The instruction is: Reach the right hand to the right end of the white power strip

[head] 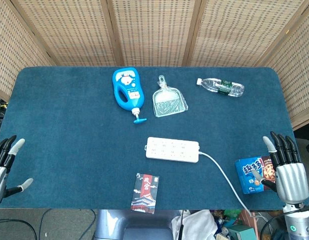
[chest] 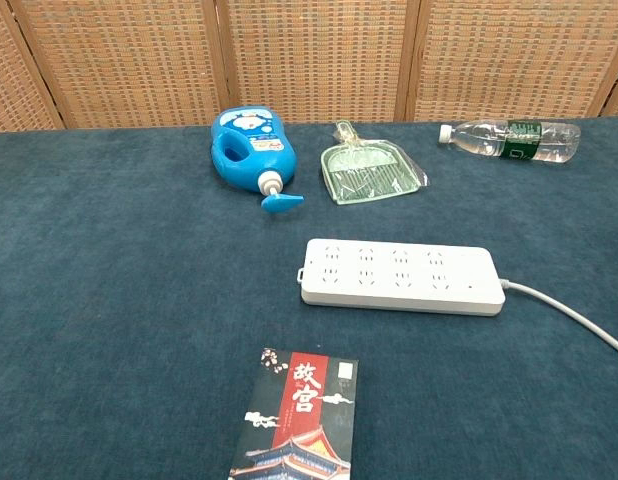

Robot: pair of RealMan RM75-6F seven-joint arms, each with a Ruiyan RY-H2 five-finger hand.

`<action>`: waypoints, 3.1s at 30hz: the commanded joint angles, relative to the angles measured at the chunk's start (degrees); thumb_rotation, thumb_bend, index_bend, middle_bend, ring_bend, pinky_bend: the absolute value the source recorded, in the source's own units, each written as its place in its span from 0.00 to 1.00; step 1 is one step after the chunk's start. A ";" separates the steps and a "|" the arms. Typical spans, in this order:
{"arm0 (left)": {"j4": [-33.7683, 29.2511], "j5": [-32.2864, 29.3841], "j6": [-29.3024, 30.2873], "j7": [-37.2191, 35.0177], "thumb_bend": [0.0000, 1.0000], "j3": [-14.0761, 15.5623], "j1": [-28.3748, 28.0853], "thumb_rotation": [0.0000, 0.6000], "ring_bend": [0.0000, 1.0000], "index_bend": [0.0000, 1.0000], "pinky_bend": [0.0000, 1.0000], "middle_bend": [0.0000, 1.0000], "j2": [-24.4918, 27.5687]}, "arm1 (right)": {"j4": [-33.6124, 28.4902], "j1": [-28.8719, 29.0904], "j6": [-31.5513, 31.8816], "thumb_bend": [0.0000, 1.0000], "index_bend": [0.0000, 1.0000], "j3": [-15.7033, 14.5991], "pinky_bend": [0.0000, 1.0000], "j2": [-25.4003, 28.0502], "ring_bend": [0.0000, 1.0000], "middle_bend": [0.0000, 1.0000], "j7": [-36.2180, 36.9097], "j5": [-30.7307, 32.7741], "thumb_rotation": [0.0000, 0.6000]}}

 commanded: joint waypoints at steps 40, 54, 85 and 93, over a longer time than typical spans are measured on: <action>-0.79 -13.78 -8.10 5.56 0.08 -5.20 -5.08 1.00 0.00 0.00 0.00 0.00 -2.05 | 2.97 23.05 -39.97 0.74 0.21 1.63 1.00 -8.05 1.00 1.00 -2.41 11.28 1.00; -0.92 -14.81 -8.90 7.32 0.08 -4.85 -5.82 1.00 0.00 0.00 0.00 0.00 -2.63 | 3.79 25.38 -45.78 0.76 0.27 1.16 1.00 -10.73 1.00 1.00 -8.23 21.27 1.00; -0.97 -15.27 -8.50 7.94 0.08 -4.52 -6.16 1.00 0.00 0.00 0.00 0.00 -2.93 | 2.65 28.47 -47.08 0.76 0.28 -0.31 1.00 -12.53 1.00 1.00 -14.95 27.71 1.00; -0.91 -15.37 -8.36 7.81 0.08 -4.55 -6.19 1.00 0.00 0.00 0.00 0.00 -2.90 | 3.00 29.32 -47.68 0.76 0.28 -0.54 1.00 -13.08 1.00 1.00 -16.84 29.89 1.00</action>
